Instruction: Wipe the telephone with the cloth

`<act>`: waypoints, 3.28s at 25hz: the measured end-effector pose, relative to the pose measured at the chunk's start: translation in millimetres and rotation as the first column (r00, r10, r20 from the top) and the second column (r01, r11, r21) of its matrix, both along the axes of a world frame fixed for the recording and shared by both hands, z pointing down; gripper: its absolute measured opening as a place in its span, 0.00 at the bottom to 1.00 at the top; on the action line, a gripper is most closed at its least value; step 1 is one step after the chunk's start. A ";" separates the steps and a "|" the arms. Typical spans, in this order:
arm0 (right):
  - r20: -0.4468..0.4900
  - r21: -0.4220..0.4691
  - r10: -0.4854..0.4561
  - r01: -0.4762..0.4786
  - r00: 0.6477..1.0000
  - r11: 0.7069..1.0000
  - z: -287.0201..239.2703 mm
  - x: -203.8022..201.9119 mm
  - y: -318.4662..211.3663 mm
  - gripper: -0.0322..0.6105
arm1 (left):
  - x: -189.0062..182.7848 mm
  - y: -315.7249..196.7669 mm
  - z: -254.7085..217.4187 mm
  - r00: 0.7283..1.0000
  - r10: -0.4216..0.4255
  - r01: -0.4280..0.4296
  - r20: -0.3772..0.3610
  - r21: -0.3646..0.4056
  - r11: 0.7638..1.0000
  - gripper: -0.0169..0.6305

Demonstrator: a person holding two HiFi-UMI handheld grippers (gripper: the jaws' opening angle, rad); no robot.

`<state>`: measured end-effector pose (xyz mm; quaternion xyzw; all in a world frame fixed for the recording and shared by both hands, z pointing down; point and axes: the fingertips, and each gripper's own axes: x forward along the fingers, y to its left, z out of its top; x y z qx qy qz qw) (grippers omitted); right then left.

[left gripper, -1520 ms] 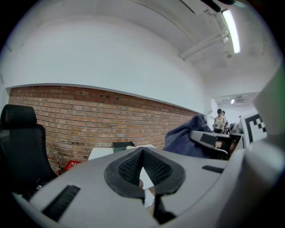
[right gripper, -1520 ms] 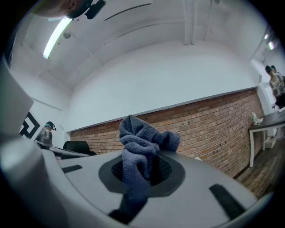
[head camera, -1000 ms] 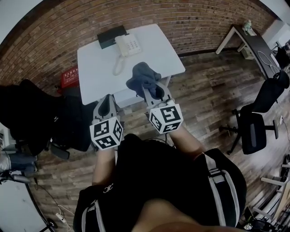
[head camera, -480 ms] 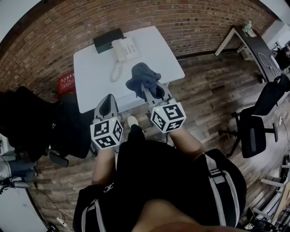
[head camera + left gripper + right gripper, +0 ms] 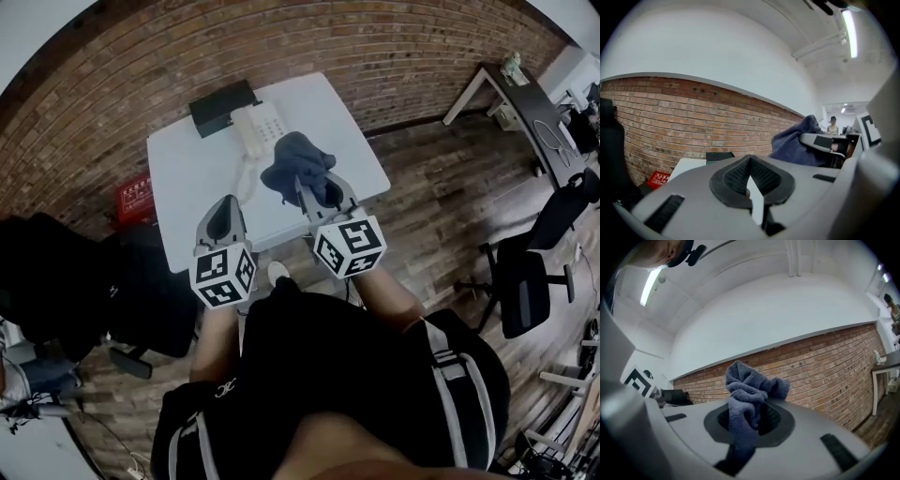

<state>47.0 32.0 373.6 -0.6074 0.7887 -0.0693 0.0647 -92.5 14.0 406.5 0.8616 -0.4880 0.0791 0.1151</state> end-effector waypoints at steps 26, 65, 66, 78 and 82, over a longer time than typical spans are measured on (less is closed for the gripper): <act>-0.098 -0.138 -0.090 0.076 0.991 0.987 49.5 -23.9 -231.8 0.09 | -35.2 -178.8 23.5 0.995 -0.100 0.098 -0.015 -0.105 0.990 0.02; -0.257 -0.591 -0.343 0.134 0.904 0.795 267.7 -44.1 -419.2 0.09 | -102.6 -210.7 59.5 0.854 -0.515 0.519 0.077 -0.194 0.832 0.02; -0.271 -0.593 -0.349 0.131 0.897 0.795 270.8 -44.1 -422.1 0.09 | -102.6 -213.9 61.6 0.854 -0.515 0.520 0.078 -0.199 0.831 0.02; -0.350 -0.554 -0.359 0.117 0.865 0.824 272.7 -50.1 -428.7 0.09 | -81.6 -247.9 74.2 0.890 -0.450 0.455 0.077 -0.228 0.861 0.02; -0.358 -0.557 -0.362 0.115 0.861 0.823 272.4 -49.3 -427.0 0.09 | -81.5 -247.3 70.8 0.894 -0.440 0.447 0.080 -0.223 0.866 0.02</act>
